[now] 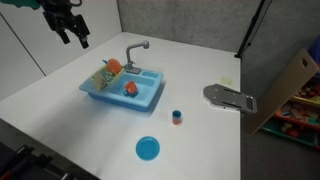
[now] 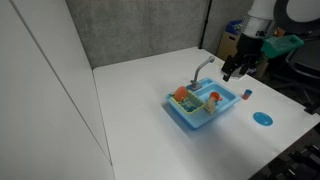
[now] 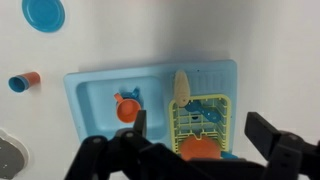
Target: Place the toy bottle on the blue plate
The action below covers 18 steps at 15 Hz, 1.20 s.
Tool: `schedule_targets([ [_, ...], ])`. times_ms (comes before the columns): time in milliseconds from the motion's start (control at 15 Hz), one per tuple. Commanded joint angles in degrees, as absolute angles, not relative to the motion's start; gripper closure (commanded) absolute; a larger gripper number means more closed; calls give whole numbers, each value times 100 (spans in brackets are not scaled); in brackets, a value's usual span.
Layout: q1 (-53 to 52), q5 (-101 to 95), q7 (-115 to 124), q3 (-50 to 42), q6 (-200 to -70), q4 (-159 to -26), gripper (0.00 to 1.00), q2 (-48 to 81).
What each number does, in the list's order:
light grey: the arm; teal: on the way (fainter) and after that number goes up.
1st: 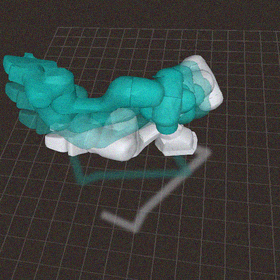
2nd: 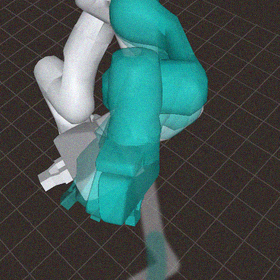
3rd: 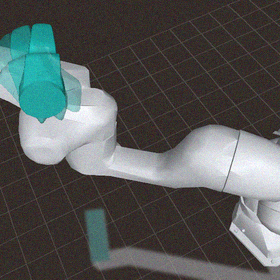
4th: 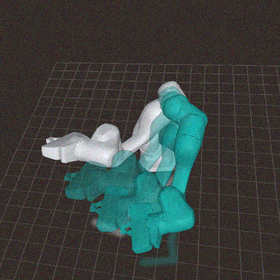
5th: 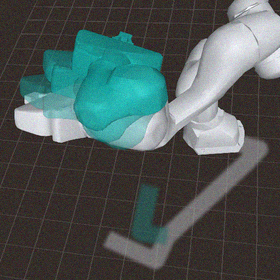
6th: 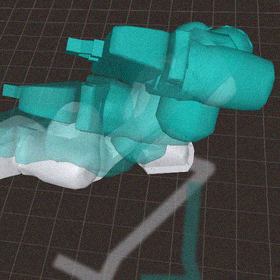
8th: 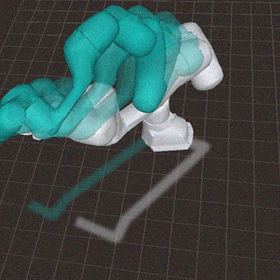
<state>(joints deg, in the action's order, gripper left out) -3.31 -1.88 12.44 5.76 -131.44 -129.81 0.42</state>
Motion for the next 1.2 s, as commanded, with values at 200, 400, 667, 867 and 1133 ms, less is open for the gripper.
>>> schedule_targets([
  [200,-406,-254,1325,502,-13477,-12682,0,722],
  [400,-439,-287,1353,472,-13715,-12610,0,1008],
  [667,-510,-303,1419,418,-14057,-12563,0,1361],
  [867,-589,-331,1454,352,-14226,-12527,0,1594],
  [1133,-692,-329,1478,257,-14305,-12421,0,1844],
])
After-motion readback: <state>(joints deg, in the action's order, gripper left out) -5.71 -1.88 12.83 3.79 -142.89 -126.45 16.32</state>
